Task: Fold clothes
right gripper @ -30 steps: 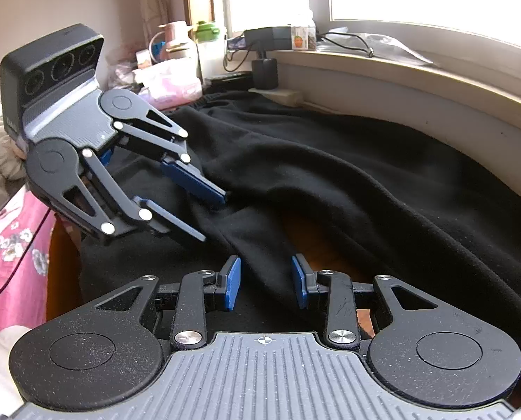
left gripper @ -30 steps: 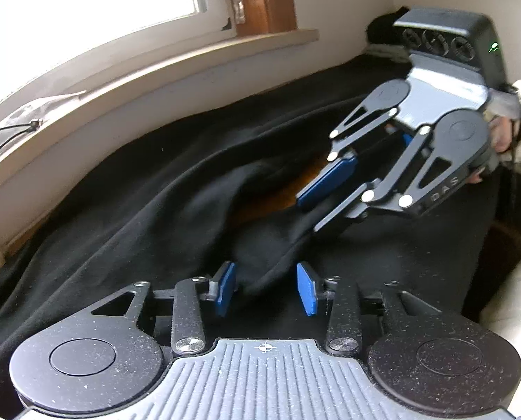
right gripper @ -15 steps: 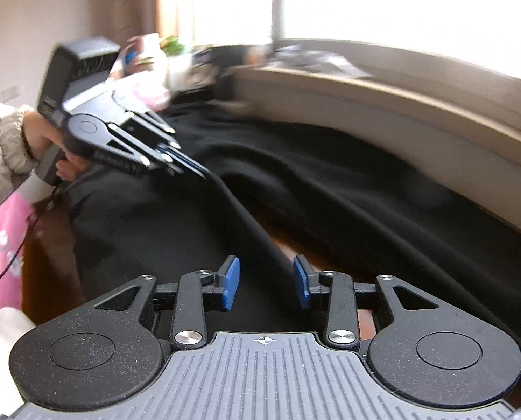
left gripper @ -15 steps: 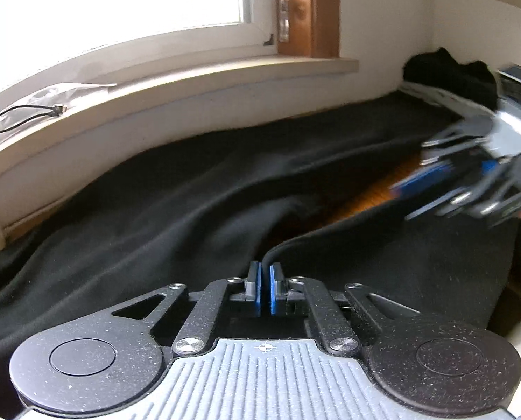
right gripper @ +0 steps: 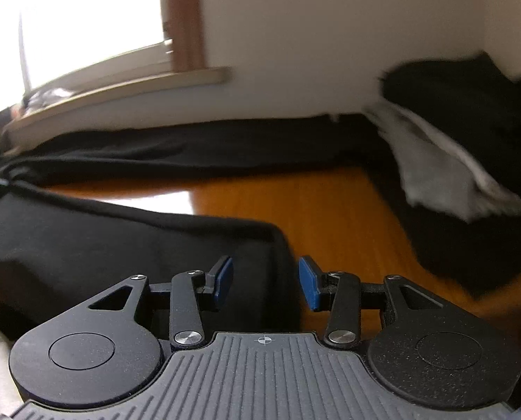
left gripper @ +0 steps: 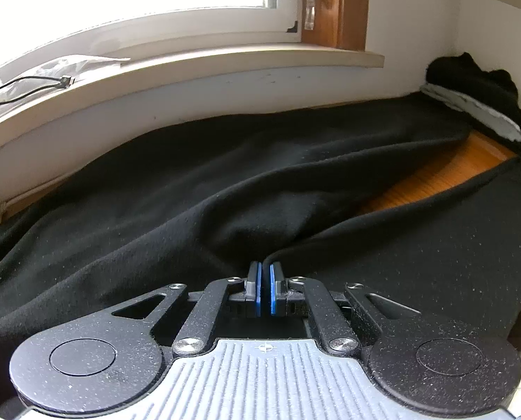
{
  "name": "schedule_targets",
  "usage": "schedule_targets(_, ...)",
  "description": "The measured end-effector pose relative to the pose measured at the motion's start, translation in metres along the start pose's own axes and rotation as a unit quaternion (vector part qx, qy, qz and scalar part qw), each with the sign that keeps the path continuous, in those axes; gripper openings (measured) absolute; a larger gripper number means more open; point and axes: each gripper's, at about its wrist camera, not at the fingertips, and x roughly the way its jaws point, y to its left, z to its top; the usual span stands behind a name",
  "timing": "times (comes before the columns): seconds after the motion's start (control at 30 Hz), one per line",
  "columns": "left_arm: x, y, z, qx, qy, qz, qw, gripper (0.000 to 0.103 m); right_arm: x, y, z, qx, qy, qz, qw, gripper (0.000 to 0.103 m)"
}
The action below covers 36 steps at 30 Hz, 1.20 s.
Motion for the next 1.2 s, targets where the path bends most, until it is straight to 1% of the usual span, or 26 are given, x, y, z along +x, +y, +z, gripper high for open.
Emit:
schedule_targets(0.1, 0.0, -0.001, 0.001, 0.001, 0.003, 0.003, 1.0, 0.005, 0.004, -0.003, -0.005, 0.009, -0.002, -0.002, 1.0, 0.043)
schedule_targets(0.23, 0.0, -0.004, 0.002, 0.007, 0.006, 0.01, 0.9999, 0.005, 0.019, -0.011, -0.003, 0.018, 0.0, 0.007, 1.0, 0.043)
schedule_targets(0.27, 0.0, -0.005, 0.002, 0.009, 0.006, 0.011, 0.9999, 0.005, 0.023, -0.013, -0.001, 0.022, 0.0, 0.013, 1.0, 0.039)
schedule_targets(0.3, 0.0, -0.005, 0.002, 0.009, 0.006, 0.012, 0.9999, 0.005, 0.026, -0.013, 0.002, 0.026, 0.001, 0.022, 0.999, 0.02)
schedule_targets(0.33, 0.0, -0.005, 0.002, 0.009, 0.005, 0.013, 0.9999, 0.005, 0.027, -0.015, 0.004, 0.03, -0.001, 0.03, 0.999, 0.009)
schedule_targets(0.37, 0.0, -0.006, 0.002, 0.009, 0.004, 0.014, 0.9999, 0.005, 0.026, -0.018, 0.007, 0.033, -0.004, 0.036, 0.999, 0.007)
schedule_targets(0.4, -0.001, -0.006, 0.002, 0.009, 0.003, 0.015, 0.9998, 0.005, 0.025, -0.02, 0.012, 0.034, -0.011, 0.033, 0.999, 0.002)
schedule_targets(0.43, -0.001, -0.006, 0.001, 0.009, 0.002, 0.016, 0.9998, 0.005, 0.023, -0.022, 0.018, 0.032, -0.021, 0.02, 0.999, 0.002)
schedule_targets(0.53, 0.0, -0.006, 0.0, 0.009, -0.001, 0.023, 0.9997, 0.005, 0.024, -0.025, 0.041, 0.021, -0.053, 0.009, 0.998, 0.002)
schedule_targets(0.67, 0.001, -0.005, -0.001, 0.001, -0.004, 0.025, 0.9997, 0.005, 0.039, -0.014, 0.069, -0.028, -0.07, -0.006, 0.997, 0.002)
schedule_targets(0.73, 0.002, -0.003, -0.001, -0.005, -0.006, 0.023, 0.9997, 0.005, 0.054, -0.011, 0.071, -0.046, -0.052, -0.014, 0.997, 0.002)
schedule_targets(0.77, 0.002, -0.003, -0.001, -0.009, -0.007, 0.022, 0.9997, 0.005, 0.062, -0.011, 0.071, -0.054, -0.041, -0.019, 0.998, 0.004)
schedule_targets(0.8, 0.002, -0.002, -0.001, -0.014, -0.008, 0.021, 0.9997, 0.005, 0.07, -0.01, 0.071, -0.061, -0.03, -0.023, 0.997, 0.008)
schedule_targets(0.83, 0.001, -0.002, -0.002, -0.017, -0.009, 0.02, 0.9996, 0.005, 0.073, -0.013, 0.069, -0.055, -0.026, -0.027, 0.998, 0.009)
schedule_targets(0.93, 0.0, -0.001, -0.004, -0.023, -0.014, 0.019, 0.9995, 0.005, 0.065, -0.031, 0.057, -0.006, -0.034, -0.035, 0.999, 0.018)
schedule_targets(1.0, 0.0, -0.001, -0.005, -0.027, -0.016, 0.018, 0.9993, 0.005, 0.047, -0.041, 0.044, 0.02, -0.045, -0.022, 0.999, 0.04)
schedule_targets(1.07, 0.0, -0.001, -0.005, -0.031, -0.017, 0.017, 0.9992, 0.005, 0.037, -0.043, 0.032, 0.022, -0.034, -0.02, 0.999, 0.043)
schedule_targets(1.2, -0.001, -0.001, -0.006, -0.036, -0.02, 0.016, 0.999, 0.005, 0.026, -0.045, 0.012, 0.021, -0.008, -0.017, 1.0, 0.043)
